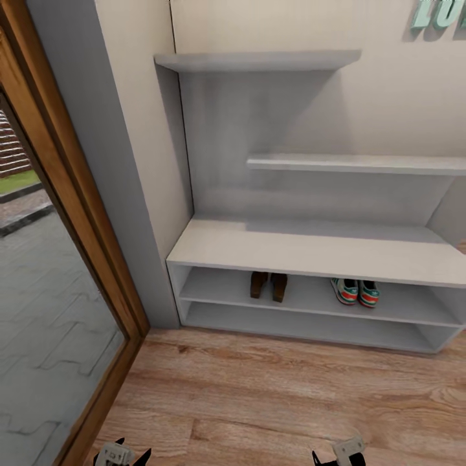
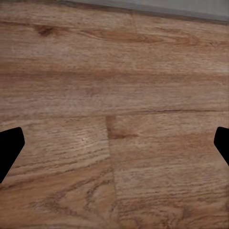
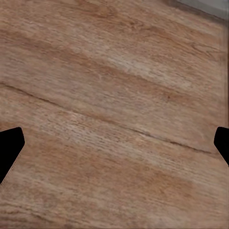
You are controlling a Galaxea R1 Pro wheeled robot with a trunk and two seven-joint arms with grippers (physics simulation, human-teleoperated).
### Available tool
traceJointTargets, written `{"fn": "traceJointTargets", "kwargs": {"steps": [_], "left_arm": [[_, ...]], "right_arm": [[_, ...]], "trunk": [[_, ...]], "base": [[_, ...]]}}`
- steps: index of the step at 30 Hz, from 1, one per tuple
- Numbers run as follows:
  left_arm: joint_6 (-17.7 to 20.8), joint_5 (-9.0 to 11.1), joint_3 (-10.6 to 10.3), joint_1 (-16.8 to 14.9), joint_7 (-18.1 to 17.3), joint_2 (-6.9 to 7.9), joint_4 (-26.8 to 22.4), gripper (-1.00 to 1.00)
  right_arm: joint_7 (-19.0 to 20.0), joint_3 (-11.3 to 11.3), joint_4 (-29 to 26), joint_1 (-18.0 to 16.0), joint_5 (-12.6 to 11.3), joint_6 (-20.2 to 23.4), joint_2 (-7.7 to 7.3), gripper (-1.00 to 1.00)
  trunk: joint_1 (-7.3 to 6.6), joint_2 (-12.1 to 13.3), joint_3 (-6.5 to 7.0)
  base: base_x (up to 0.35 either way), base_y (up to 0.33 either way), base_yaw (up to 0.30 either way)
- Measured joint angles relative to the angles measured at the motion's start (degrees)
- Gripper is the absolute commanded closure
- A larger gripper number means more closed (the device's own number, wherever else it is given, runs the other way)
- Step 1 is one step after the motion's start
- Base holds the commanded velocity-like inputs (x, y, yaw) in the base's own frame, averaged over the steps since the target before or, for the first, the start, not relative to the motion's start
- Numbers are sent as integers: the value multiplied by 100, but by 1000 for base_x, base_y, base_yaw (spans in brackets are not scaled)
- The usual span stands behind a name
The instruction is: Pick up the two gym shoes and the two sandals from the corridor floor and place them onto the hallstand (shoe rack) in the corridor, making sure they are on the rack and not on the floor. Arrange them so the two gym shoes are next to each other and the two sandals are next to each other.
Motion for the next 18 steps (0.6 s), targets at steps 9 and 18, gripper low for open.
{"fn": "traceJointTargets", "kwargs": {"steps": [9,18], "left_arm": [[3,121,4,2,36,-1,4,-100],[8,167,14,8,43,-1,9,-100]], "right_arm": [[-8,-3,0,215,-70,-394,0,-100],[-7,2,6,364,-76,-457,3,-100]], "trunk": [[-198,361,162],[-395,722,323]], "base": [[0,0,0],[0,0,0]]}}
